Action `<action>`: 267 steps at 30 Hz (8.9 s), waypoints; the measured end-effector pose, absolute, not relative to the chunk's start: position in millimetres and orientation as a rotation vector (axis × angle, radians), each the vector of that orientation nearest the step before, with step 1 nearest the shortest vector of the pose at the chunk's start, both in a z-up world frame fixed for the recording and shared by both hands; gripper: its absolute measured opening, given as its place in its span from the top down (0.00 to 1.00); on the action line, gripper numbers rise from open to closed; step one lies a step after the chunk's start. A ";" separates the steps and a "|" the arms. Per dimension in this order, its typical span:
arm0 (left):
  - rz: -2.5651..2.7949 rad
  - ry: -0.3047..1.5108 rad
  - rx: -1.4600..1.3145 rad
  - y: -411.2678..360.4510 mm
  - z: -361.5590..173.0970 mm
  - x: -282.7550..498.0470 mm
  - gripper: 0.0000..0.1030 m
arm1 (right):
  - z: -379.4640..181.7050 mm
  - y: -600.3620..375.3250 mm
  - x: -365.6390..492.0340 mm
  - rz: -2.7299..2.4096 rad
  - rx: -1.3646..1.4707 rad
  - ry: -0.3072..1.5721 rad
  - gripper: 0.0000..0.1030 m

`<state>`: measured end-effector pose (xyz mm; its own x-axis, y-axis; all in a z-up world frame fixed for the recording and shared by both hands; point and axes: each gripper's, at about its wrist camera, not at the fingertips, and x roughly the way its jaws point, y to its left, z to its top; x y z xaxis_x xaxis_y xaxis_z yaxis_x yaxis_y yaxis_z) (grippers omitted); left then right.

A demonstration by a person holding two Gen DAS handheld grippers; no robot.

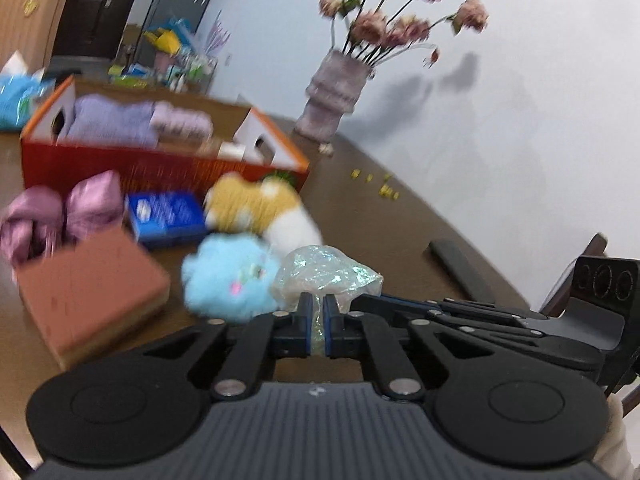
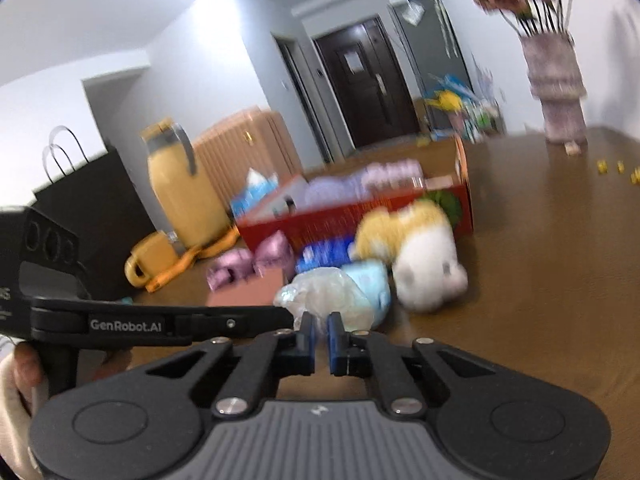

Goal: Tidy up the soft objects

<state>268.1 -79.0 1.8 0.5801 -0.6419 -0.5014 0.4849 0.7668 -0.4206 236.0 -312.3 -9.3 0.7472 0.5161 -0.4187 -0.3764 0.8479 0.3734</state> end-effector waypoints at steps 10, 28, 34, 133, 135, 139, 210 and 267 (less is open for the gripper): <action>-0.685 0.561 -0.149 -107.4 91.2 421.8 0.94 | 81.9 -327.3 379.3 0.474 0.164 0.437 0.94; -0.568 0.800 -0.151 -120.6 -3.1 637.4 0.91 | 15.9 -291.6 629.4 0.226 0.016 0.803 0.79; -0.501 0.727 -0.084 -102.3 43.3 603.5 0.91 | 41.2 -297.6 607.9 0.218 0.012 0.756 0.74; -0.508 0.825 -0.363 8.9 -40.5 209.3 0.73 | -52.3 -261.3 201.8 0.456 0.371 0.679 0.70; -0.509 0.815 -0.365 7.7 -36.9 213.6 0.74 | -50.3 -261.7 207.6 0.460 0.375 0.690 0.73; -0.531 0.727 -0.344 5.6 -3.3 235.7 0.74 | -20.3 -263.2 225.1 0.471 0.336 0.612 0.73; -0.209 0.436 -0.135 31.2 44.2 118.8 0.06 | 39.7 -280.7 113.2 0.282 0.123 0.363 0.23; -0.416 0.783 -0.234 -7.4 -30.8 212.5 0.49 | -33.2 -263.7 185.7 0.579 0.268 0.662 0.47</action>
<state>212.5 -7.4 -30.8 0.6341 -0.4453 -0.6321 0.2745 0.8939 -0.3543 185.7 -263.7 -33.2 0.6400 0.5832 -0.5002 -0.4178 0.8105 0.4105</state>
